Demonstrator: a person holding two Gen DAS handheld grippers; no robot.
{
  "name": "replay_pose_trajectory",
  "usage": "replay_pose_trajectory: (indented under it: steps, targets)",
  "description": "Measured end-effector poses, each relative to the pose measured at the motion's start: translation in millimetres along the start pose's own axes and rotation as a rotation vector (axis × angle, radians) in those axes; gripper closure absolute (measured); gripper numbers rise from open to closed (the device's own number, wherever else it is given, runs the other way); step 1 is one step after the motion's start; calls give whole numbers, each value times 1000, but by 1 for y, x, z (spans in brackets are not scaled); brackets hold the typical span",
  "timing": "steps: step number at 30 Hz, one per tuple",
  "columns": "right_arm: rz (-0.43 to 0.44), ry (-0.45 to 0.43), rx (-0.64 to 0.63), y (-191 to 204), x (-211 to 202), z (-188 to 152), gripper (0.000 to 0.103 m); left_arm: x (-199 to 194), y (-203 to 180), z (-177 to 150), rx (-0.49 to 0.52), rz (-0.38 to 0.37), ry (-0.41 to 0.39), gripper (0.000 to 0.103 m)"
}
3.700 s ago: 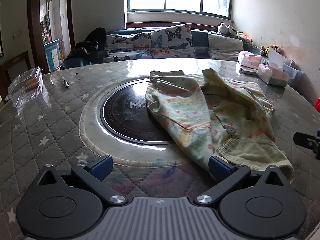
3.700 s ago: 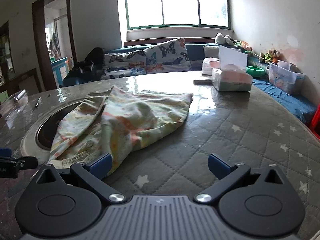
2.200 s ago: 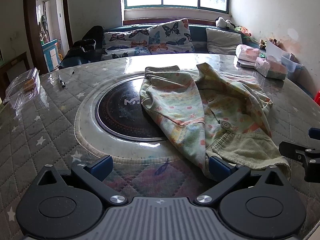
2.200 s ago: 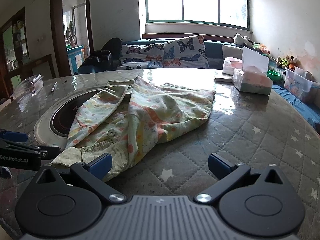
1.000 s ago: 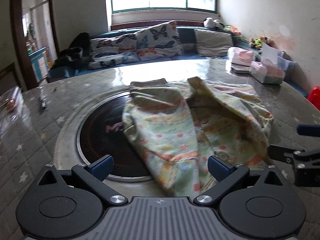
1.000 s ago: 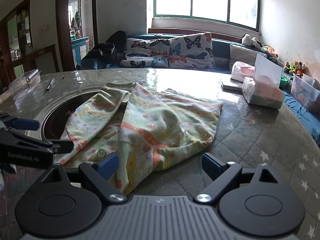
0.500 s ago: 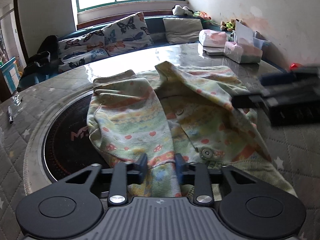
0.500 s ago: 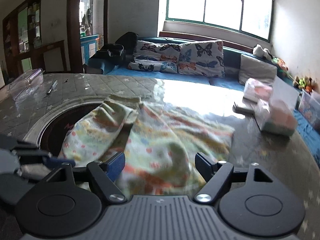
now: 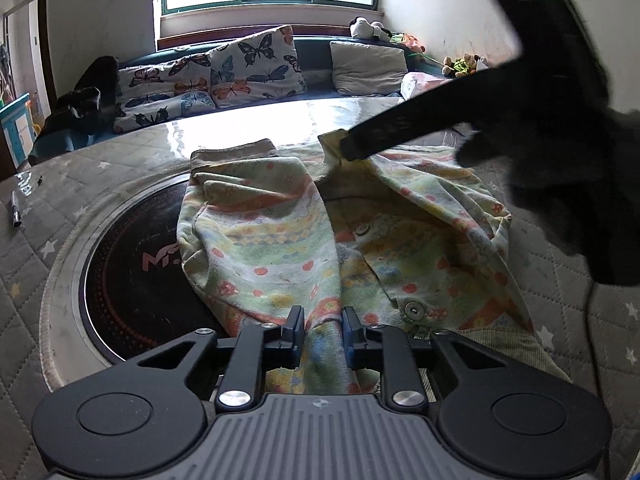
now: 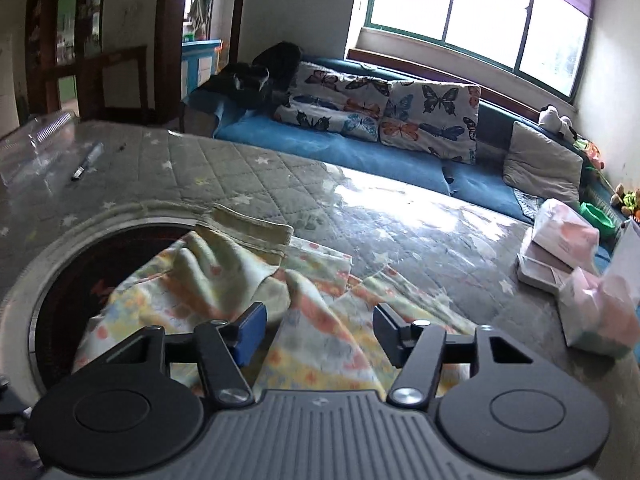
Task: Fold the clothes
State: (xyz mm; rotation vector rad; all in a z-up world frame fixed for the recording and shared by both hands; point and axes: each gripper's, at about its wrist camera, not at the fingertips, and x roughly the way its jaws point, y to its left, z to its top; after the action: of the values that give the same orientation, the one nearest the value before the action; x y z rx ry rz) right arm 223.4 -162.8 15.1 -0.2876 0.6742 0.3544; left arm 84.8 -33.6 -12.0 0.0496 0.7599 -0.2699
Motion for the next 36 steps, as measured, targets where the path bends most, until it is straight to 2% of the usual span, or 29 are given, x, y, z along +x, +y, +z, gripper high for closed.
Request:
replay_pose_trajectory:
  steps: [1,4,6,8,12,15,29,36]
  targets:
    - [-4,9,-8,1,7,2,47,0,0,0,0,-2,0,81]
    - [1,41,-9,-1,24,5,59,2,2,0,-4,-7,1,81]
    - [9,59,3,-3,32,4,71,2,3,0,-8,-10,3,80]
    - [19,69,28,-7,35,0,83,2,3,0,-12,-10,5,80]
    - [24,45,110,-21,27,-8,98,3,4,1,-23,-6,7,76]
    - [0,4,160,-34,11,-13,100,3,3,0,-21,1,9,72]
    - [-203,-149,335,-109,-95,-61,102,3,2,-1,-11,35,13,70]
    - [-305,-103,494,-138,-148,-139,101,1,0,-3,7,43,12,73]
